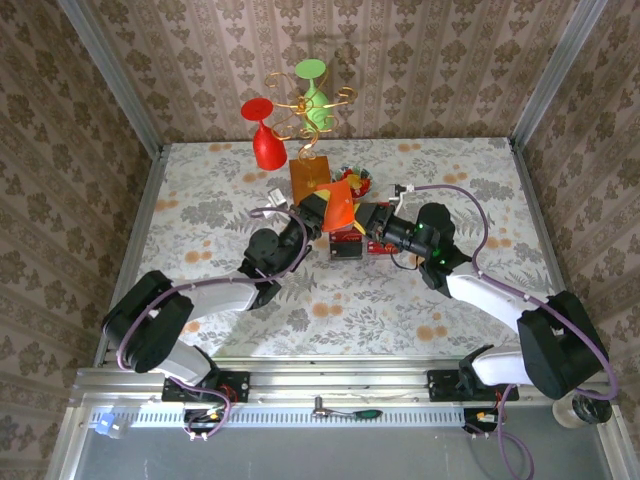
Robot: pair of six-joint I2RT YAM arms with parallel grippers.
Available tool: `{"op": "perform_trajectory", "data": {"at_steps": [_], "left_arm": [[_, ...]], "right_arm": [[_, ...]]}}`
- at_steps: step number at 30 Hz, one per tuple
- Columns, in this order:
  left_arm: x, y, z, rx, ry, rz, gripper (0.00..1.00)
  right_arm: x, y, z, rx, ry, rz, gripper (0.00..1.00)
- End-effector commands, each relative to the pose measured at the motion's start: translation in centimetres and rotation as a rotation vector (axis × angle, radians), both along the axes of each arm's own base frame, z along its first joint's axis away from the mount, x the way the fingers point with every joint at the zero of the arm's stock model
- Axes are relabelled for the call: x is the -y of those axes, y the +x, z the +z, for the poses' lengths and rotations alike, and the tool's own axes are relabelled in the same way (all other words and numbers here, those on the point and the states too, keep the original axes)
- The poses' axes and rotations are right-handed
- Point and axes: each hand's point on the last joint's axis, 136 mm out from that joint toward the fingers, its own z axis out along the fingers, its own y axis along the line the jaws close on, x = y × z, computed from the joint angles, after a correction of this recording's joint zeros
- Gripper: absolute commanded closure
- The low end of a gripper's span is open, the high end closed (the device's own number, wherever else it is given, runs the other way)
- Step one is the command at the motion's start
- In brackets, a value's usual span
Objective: Put the credit cards into the card holder
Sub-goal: Open the card holder.
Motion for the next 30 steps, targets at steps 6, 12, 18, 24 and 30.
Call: {"op": "perform_trajectory", "data": {"at_steps": [6, 12, 18, 24, 30], "left_arm": [[1.1, -0.6, 1.7, 0.041, -0.053, -0.040, 0.96], [0.4, -0.7, 0.3, 0.037, 0.005, -0.013, 0.57], [-1.3, -1.0, -2.9, -0.029, 0.146, 0.024, 0.24], [-3.8, -1.7, -5.0, -0.062, 0.323, 0.065, 0.01], [-6.0, -2.8, -5.7, -0.135, 0.729, 0.056, 0.00]], "right_arm": [[-1.5, -1.7, -0.3, 0.003, 0.046, 0.126, 1.00], [-0.8, -1.8, -0.8, -0.008, 0.029, 0.112, 1.00], [-0.4, -1.9, -2.1, -0.031, 0.003, 0.107, 1.00], [-0.2, -2.2, -3.6, -0.055, -0.017, 0.108, 1.00], [0.1, -2.9, -5.1, -0.078, -0.057, 0.109, 1.00]]}}
